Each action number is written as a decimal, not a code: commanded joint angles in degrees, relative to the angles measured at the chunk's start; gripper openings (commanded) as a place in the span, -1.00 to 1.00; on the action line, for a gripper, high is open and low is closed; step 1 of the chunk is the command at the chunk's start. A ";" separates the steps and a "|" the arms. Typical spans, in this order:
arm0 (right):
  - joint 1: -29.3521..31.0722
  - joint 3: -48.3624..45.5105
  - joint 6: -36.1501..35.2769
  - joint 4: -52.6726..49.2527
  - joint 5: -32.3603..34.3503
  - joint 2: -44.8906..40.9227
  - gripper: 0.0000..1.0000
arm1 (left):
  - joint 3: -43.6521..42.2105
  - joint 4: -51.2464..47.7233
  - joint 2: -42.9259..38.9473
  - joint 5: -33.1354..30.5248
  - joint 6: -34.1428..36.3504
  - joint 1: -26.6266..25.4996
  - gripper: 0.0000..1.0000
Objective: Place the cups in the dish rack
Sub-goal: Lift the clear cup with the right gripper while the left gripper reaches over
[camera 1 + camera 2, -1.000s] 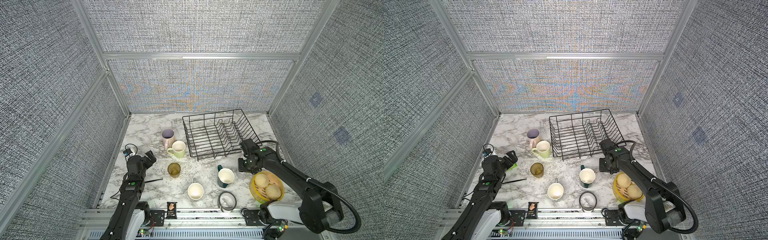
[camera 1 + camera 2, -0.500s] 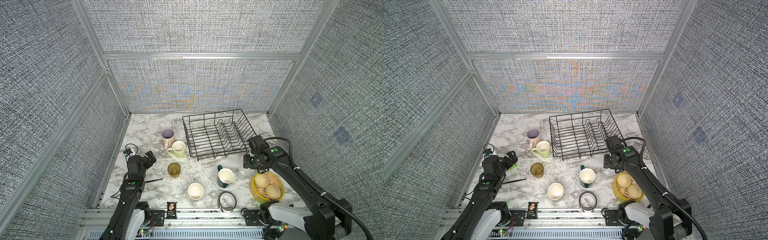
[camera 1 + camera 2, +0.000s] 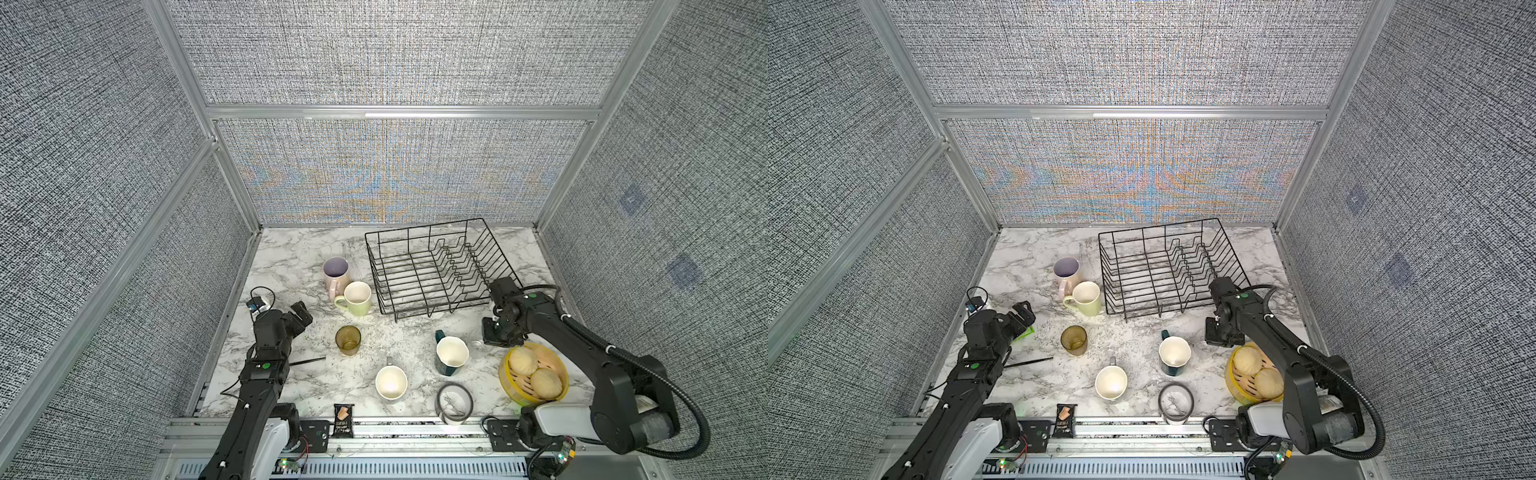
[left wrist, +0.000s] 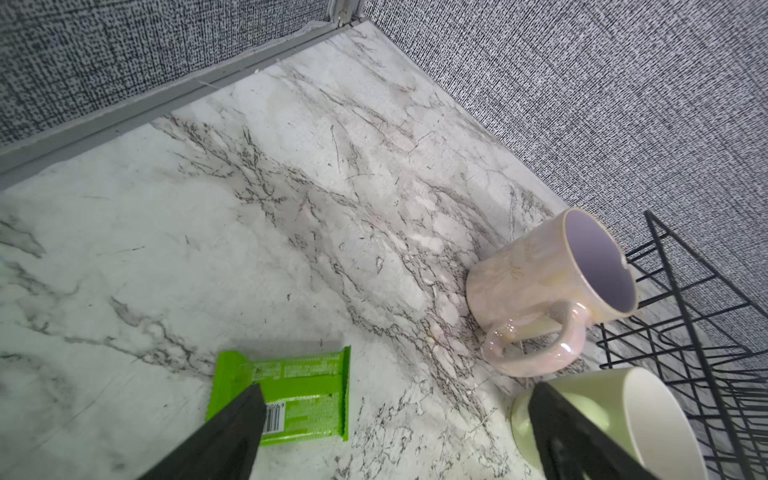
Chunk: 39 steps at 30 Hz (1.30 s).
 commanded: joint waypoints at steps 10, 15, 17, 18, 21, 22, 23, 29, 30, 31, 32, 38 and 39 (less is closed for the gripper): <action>0.29 2.16 0.35 4.42 -5.06 -18.70 -1.00 | 7.68 -4.21 -2.81 19.49 -2.60 0.05 0.99; 0.38 2.40 3.79 13.06 -18.86 -25.87 -1.00 | 20.64 -11.26 2.49 39.13 -4.86 0.08 0.99; 0.38 1.94 8.46 17.55 -24.42 -27.13 -1.00 | 23.45 -10.12 4.91 47.10 -7.25 -0.24 0.99; 0.38 1.47 11.01 20.49 -28.05 -27.42 -1.00 | 24.21 -8.18 6.04 51.00 -8.95 -0.65 0.99; 0.59 0.53 19.00 28.39 -37.08 -26.93 -1.00 | 24.90 -2.41 8.32 58.41 -13.71 -3.27 0.99; 0.76 0.20 21.97 30.52 -38.93 -26.66 -1.00 | 25.42 -1.90 8.79 59.40 -14.16 -4.49 0.99; 0.97 -0.12 24.87 32.75 -41.11 -26.31 -1.00 | 26.07 -1.91 9.27 60.08 -14.05 -6.06 0.99; 3.28 -1.98 34.09 45.26 -50.90 -24.32 -1.00 | 28.16 4.20 12.26 64.22 -16.56 -12.85 0.99; 3.80 -2.36 37.09 47.89 -52.17 -23.89 -1.00 | 28.23 5.99 12.77 64.42 -17.70 -13.72 0.99; 4.25 -2.73 38.68 49.94 -52.88 -23.52 -1.00 | 28.28 7.03 13.18 64.40 -18.63 -14.50 0.99; 4.79 -3.16 40.63 52.17 -53.35 -23.09 -1.00 | 28.39 8.48 13.69 64.39 -19.56 -15.53 0.99; 8.08 -5.44 49.65 64.46 -54.89 -19.56 -1.00 | 29.63 18.01 18.30 65.65 -22.36 -23.22 0.99; 8.36 -5.43 50.08 65.21 -54.99 -18.98 -1.00 | 30.01 18.34 19.05 65.53 -22.27 -24.22 0.99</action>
